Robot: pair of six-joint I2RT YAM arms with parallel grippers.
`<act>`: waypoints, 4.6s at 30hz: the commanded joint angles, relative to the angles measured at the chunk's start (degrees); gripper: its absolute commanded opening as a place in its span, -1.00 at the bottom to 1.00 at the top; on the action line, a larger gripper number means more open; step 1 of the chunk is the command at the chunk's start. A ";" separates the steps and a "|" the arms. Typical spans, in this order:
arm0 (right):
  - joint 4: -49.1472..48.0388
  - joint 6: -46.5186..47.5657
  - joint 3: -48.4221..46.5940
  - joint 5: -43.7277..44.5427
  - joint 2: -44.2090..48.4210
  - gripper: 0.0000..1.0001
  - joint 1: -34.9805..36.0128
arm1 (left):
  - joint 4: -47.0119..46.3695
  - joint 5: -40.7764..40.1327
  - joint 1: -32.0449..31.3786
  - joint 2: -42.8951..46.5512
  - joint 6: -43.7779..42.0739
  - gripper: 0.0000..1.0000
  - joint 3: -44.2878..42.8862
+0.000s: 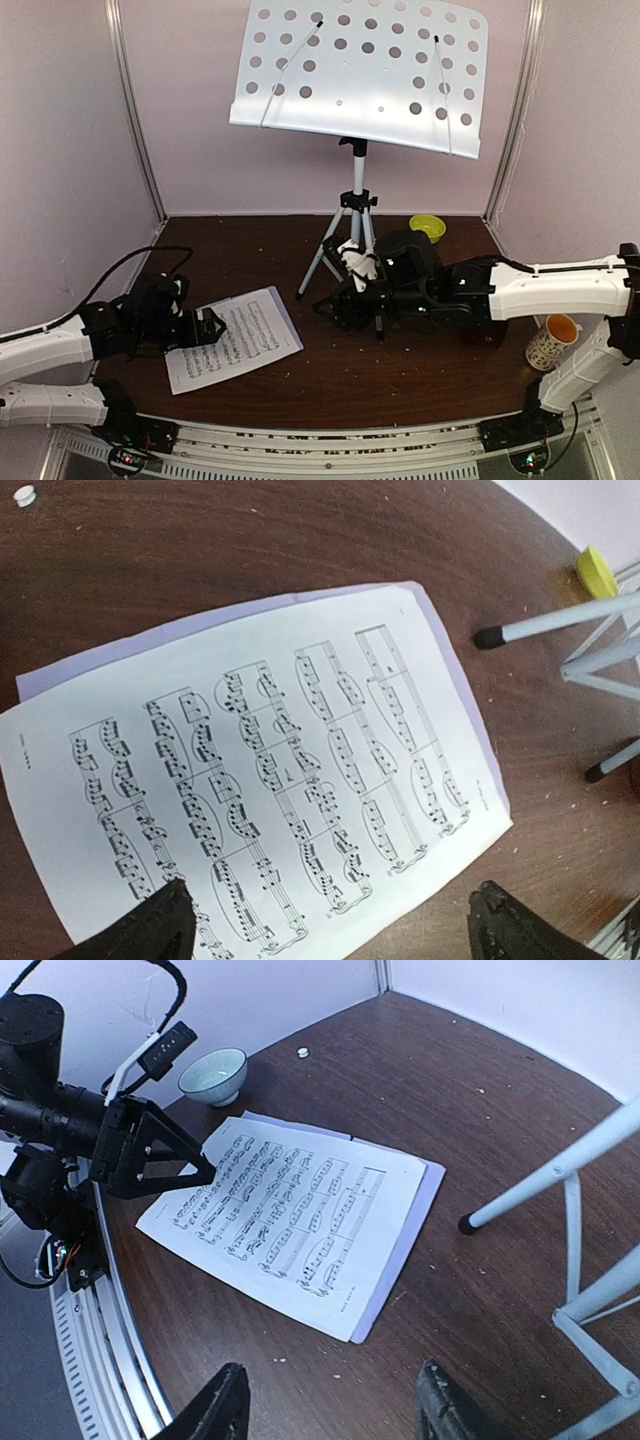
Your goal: Set up the instrument practice props
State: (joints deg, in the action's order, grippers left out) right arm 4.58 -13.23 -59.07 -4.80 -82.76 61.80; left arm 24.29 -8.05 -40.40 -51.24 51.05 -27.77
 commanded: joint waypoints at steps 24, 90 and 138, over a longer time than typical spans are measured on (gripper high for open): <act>11.79 0.14 -30.50 14.38 -34.48 -0.78 7.59 | -12.97 10.32 16.60 -34.51 -13.73 0.95 -13.92; 12.58 4.95 -41.06 3.70 -45.94 -0.65 1.87 | -29.16 31.01 32.35 -26.83 -8.62 0.81 -4.17; 25.38 2.37 -61.61 9.53 -60.11 -0.70 -0.01 | -0.50 23.45 35.84 4.84 -1.95 0.75 12.61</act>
State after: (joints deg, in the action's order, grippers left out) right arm 29.04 -10.68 -119.66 2.96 -142.34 62.00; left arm 19.18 15.97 -4.91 -47.62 48.18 -17.23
